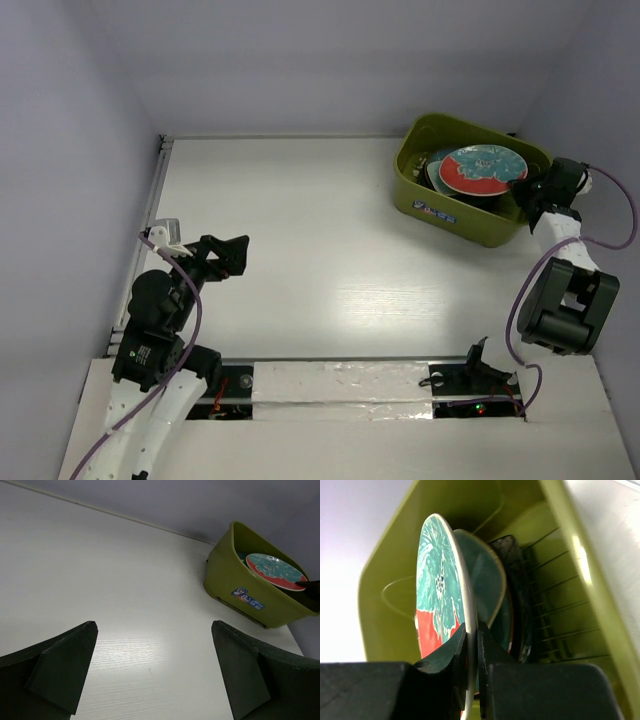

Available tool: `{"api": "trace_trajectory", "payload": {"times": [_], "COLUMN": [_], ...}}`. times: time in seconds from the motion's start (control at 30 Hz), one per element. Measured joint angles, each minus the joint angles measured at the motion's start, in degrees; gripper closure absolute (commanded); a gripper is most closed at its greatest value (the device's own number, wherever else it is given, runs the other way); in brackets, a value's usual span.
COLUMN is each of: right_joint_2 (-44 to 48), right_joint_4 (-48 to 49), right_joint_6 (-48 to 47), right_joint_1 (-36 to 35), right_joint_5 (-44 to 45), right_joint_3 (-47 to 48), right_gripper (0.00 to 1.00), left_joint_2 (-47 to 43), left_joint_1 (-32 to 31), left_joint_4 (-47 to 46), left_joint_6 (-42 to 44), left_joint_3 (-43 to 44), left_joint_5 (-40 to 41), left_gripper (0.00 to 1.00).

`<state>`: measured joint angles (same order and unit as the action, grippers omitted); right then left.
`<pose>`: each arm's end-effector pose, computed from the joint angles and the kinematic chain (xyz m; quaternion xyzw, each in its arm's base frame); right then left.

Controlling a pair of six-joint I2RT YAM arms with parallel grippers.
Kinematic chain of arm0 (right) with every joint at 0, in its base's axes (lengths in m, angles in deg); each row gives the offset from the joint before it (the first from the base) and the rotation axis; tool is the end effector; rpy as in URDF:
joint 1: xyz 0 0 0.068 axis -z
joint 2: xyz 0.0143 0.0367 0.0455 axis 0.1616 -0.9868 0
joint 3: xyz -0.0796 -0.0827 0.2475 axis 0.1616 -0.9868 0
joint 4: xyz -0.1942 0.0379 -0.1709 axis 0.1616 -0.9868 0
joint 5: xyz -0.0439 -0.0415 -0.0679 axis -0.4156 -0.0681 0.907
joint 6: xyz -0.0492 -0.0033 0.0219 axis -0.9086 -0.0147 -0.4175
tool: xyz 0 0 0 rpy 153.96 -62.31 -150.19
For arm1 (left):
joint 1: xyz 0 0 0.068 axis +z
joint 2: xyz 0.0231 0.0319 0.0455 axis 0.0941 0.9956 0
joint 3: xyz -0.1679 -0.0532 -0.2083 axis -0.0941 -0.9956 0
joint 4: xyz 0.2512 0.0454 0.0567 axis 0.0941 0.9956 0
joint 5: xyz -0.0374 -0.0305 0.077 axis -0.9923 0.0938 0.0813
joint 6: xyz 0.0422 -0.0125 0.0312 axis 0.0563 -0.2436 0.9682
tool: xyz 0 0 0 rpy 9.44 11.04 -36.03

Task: Place the plates into the plastic bin on the countertop

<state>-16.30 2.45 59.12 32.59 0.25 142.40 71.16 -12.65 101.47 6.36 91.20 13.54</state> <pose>0.3200 -0.1327 0.2788 0.4775 0.7025 0.1729 0.4986 0.0868 -0.0283 0.3447 -0.0379 0.6815 -0.2670 0.6803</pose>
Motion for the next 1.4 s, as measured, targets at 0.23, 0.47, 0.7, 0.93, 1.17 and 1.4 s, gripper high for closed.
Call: {"api": "trace_trajectory", "payload": {"times": [0.23,0.47,0.7,0.93,1.17,1.4], "right_joint_2": [-0.5,6.1,15.7,27.3,48.3,61.9], "right_joint_4": [-0.6,-1.5,-1.0,6.4,8.6,13.5], "right_joint_6": [0.8,0.0,-0.5,5.8,7.0,3.4], "right_joint_1": [0.1,0.3,0.3,0.1,-0.9,-4.0], "right_joint_5": [1.9,6.4,7.9,-5.1,-22.1,-29.4], "right_joint_3": [0.9,0.3,-5.0,-18.7,-16.5,-7.1], "right_gripper": [0.4,0.15,0.1,0.83,0.92,0.92], "left_joint_2": [-0.2,-1.4,-2.0,-2.1,-0.9,1.7], "left_joint_1": [-0.3,-1.1,-1.8,-1.9,-1.9,-1.9], "left_joint_4": [0.0,0.1,0.4,0.4,0.7,-2.6], "left_joint_6": [0.1,0.1,0.1,0.2,0.8,1.9], "left_joint_3": [0.0,0.0,0.0,0.0,4.2,14.8], "left_joint_5": [0.7,1.2,1.4,1.3,1.1,1.0], "left_gripper": [0.01,0.01,0.01,0.01,0.01,0.01]}}
